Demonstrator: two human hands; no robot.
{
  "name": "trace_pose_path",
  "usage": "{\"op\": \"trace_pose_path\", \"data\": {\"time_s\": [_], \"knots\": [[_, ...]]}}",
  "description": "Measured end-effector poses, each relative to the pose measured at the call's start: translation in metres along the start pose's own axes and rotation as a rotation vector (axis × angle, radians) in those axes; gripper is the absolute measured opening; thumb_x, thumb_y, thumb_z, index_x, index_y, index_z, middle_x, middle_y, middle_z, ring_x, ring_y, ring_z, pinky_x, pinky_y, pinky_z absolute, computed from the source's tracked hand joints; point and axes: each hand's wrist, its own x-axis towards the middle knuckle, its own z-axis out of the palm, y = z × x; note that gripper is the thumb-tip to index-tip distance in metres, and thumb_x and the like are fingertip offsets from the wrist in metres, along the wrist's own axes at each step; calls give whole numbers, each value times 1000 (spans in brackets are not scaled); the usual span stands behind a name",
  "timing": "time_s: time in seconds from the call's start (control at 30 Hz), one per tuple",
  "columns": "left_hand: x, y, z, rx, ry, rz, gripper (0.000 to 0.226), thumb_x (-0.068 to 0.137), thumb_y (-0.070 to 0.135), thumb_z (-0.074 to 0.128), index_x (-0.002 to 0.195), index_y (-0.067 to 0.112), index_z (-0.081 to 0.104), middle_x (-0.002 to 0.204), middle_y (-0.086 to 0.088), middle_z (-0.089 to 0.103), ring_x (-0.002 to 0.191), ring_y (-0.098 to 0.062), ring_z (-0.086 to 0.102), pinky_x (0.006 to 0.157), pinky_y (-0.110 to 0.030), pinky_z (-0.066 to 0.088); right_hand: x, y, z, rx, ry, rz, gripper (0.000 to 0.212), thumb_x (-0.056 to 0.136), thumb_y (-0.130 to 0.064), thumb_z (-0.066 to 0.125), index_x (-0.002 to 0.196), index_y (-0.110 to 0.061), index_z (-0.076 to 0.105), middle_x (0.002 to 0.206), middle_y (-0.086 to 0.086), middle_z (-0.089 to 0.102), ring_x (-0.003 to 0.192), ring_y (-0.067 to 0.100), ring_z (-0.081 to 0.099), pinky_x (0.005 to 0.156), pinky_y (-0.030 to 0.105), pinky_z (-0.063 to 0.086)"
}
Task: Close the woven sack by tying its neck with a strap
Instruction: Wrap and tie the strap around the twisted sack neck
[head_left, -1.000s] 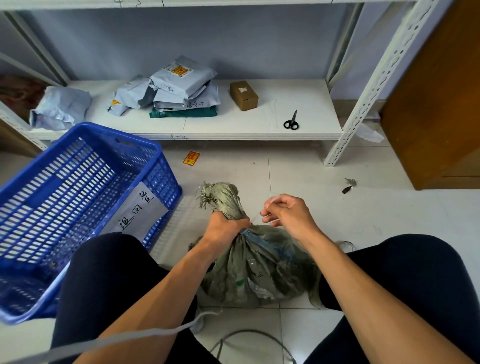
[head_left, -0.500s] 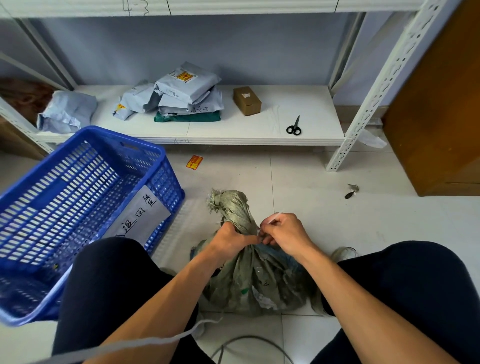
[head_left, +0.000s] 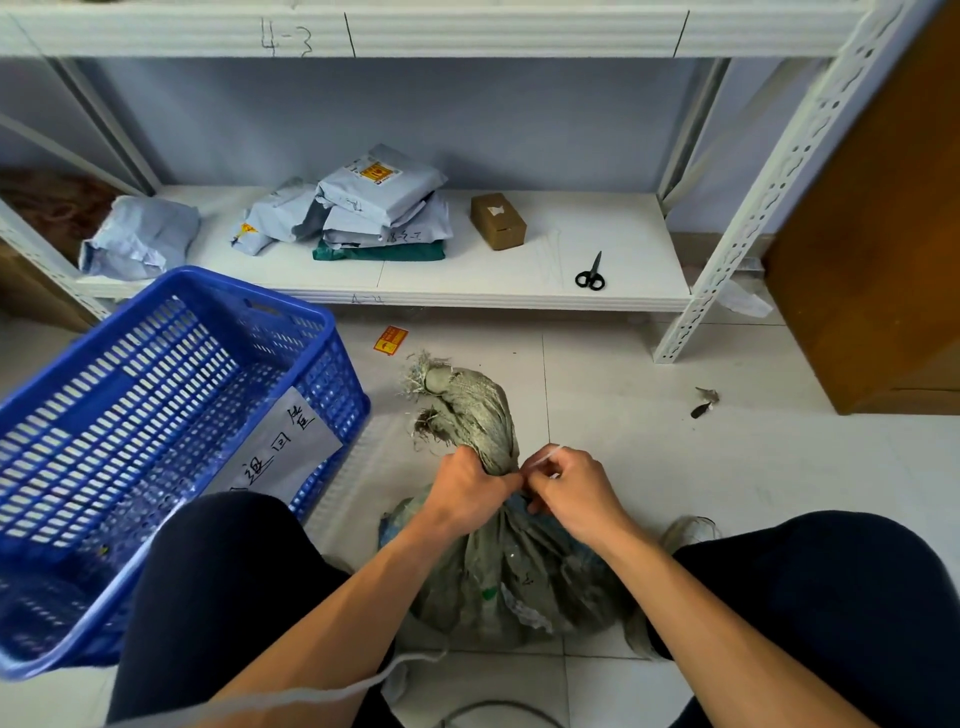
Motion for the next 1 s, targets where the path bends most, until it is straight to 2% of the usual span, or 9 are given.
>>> {"op": "trace_pose_path", "data": {"time_s": [0.1,0.17,0.27,0.4,0.47,0.53,0.73,0.9,1.0], "knots": [[-1,1,1,19,40,21,23,74,26,73,62,10,62,65,-3,64,60,-18,61,50,-31,51,2,1,1,33,1,24,12,90,-14,64,84,-21,71,77,-2,75,59,21,73,73,46,62],[-2,2,2,39,66,41,19,76,25,73,70,7,68,70,-3,68,68,-18,65,57,-31,54,3,1,2,36,-13,52,10,92,-25,64,85,-22,70,75,-1,75,59,20,73,75,47,61],[-2,2,3,89,83,98,27,73,35,68,70,8,68,70,-4,70,69,-19,67,61,-34,57,4,1,5,-28,-30,132,31,87,-49,56,81,-21,69,70,2,75,57,18,71,75,42,58],[0,0,3,146,97,156,36,67,45,61,73,10,69,71,0,70,68,-17,66,62,-33,56,3,-3,6,97,-101,174,37,96,-33,49,79,-5,66,66,20,68,49,22,58,58,36,49],[0,0,3,131,102,163,43,63,51,56,71,12,71,70,2,71,68,-15,67,64,-33,57,2,-6,3,159,-105,167,32,96,-25,49,75,-6,63,60,13,61,49,23,54,55,34,45],[1,1,3,97,101,161,44,60,52,55,70,12,71,69,2,71,68,-15,67,65,-34,57,1,-7,3,193,-99,159,29,95,-21,49,72,-9,63,60,10,60,51,23,53,54,34,44],[4,9,-2,62,89,186,17,74,26,70,71,9,71,72,-4,72,71,-19,68,64,-33,57,-1,-13,5,212,-9,141,30,95,-21,51,68,-13,62,58,5,59,50,22,52,55,32,42],[13,7,-6,75,71,172,39,67,47,65,68,8,66,68,-4,70,66,-20,68,60,-39,58,-2,-15,7,212,60,130,33,95,-23,53,64,-14,60,56,2,57,51,20,53,56,31,41],[15,3,-8,94,70,165,40,65,51,64,70,12,66,70,-3,69,67,-19,67,61,-39,58,0,-17,4,235,93,150,34,93,-20,54,59,-15,56,50,4,52,46,22,51,57,31,41]]}}
